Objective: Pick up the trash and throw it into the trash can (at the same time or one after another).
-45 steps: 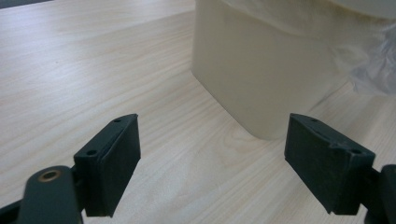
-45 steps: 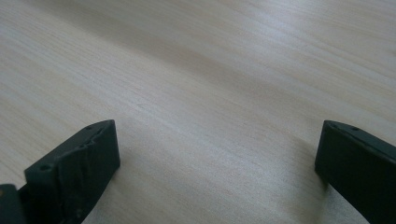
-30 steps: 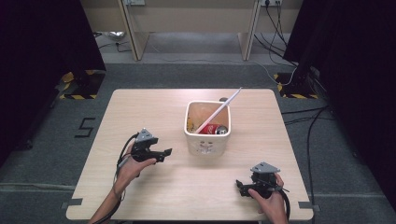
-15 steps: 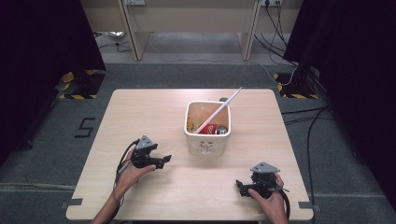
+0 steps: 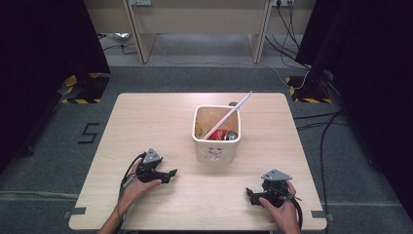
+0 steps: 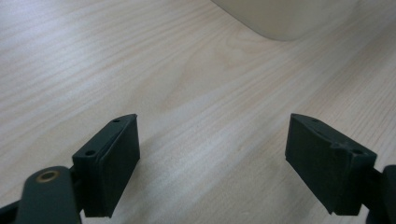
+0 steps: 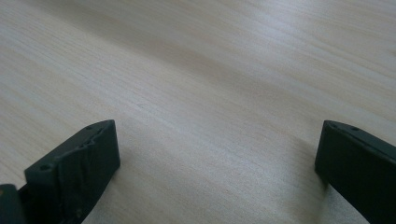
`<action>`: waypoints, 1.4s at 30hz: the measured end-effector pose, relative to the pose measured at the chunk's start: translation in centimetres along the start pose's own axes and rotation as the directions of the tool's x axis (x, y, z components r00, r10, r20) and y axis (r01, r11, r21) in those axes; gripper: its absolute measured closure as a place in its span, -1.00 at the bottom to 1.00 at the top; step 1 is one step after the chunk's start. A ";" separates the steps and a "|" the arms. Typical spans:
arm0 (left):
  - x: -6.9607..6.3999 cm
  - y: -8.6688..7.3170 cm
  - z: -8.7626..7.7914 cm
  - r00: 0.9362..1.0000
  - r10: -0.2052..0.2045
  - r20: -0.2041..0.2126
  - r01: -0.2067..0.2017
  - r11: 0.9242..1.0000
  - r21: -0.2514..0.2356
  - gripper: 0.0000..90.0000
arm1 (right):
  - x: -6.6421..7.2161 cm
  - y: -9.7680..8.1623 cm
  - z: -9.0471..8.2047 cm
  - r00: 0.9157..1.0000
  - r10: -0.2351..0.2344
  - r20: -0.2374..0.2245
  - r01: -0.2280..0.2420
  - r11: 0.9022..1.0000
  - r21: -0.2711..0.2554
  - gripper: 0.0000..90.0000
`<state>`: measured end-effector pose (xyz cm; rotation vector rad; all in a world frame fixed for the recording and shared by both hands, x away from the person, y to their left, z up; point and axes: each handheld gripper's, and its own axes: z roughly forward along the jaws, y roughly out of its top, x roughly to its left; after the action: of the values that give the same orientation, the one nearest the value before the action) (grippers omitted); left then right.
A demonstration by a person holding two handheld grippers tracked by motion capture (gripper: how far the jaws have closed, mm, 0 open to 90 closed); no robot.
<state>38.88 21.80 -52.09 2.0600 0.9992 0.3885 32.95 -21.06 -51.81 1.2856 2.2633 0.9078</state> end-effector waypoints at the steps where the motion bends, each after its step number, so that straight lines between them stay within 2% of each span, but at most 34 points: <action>1: -0.2 -0.1 0.0 1.000 0.012 -0.006 -0.012 1.000 0.006 -0.61 | 0.0 0.0 0.0 1.000 0.000 0.000 0.000 1.000 0.000 -0.99; 5: -0.4 -0.2 -0.1 1.000 0.011 -0.007 -0.011 1.000 0.017 -0.61 | 0.0 0.0 0.0 1.000 0.000 0.000 0.000 1.000 0.000 -0.99; 8: -0.5 -0.3 -0.2 0.999 0.027 -0.019 -0.027 0.999 0.031 -0.61 | 0.0 0.0 0.0 1.000 0.000 0.000 0.000 1.000 0.000 -0.99; 14: -0.9 -0.8 -0.7 0.999 0.034 -0.019 -0.033 0.999 0.034 -0.62 | 0.0 0.0 0.0 1.000 0.000 0.000 0.000 1.000 0.000 -1.00; 42: -1.4 -3.1 -3.3 0.999 0.022 -0.045 -0.021 0.999 0.038 -0.65 | 0.0 0.0 0.0 1.000 0.000 0.000 0.000 1.000 0.000 -1.00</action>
<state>34.45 23.65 -52.30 2.1059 1.0194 0.4328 32.95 -21.06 -51.81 1.2857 2.2630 0.9078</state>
